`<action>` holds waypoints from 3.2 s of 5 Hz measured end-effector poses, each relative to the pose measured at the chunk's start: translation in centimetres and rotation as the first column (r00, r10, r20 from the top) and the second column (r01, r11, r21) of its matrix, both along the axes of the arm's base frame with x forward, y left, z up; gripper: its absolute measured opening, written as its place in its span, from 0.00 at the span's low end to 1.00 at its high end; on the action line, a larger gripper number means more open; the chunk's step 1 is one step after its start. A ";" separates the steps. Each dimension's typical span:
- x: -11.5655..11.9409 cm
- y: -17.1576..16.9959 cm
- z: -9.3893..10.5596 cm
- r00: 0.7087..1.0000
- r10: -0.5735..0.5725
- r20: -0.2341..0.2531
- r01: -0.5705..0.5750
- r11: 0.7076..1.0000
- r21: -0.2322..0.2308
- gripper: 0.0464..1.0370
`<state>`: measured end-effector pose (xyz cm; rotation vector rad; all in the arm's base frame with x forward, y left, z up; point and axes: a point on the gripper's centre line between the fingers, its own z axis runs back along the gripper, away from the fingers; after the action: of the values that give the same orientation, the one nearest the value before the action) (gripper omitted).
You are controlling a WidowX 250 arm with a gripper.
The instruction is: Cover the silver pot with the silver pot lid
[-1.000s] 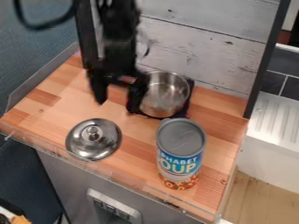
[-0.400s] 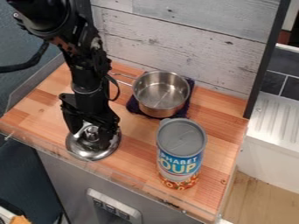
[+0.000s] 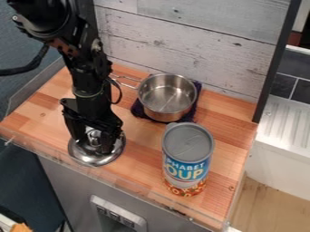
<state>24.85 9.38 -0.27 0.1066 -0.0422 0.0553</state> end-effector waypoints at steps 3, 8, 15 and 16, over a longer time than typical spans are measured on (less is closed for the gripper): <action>0.0 0.1 -0.1 1.000 -0.005 -0.022 0.005 1.000 -0.003 0.24; 5.7 -6.4 6.3 0.998 0.017 -0.052 -0.024 0.991 -0.134 0.23; 13.2 -6.5 4.3 0.996 0.087 -0.023 -0.088 0.994 -0.062 0.23; 12.6 -6.2 4.1 0.996 0.083 -0.029 -0.085 0.994 -0.062 0.23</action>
<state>37.46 3.14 3.86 0.0458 -0.0100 0.1394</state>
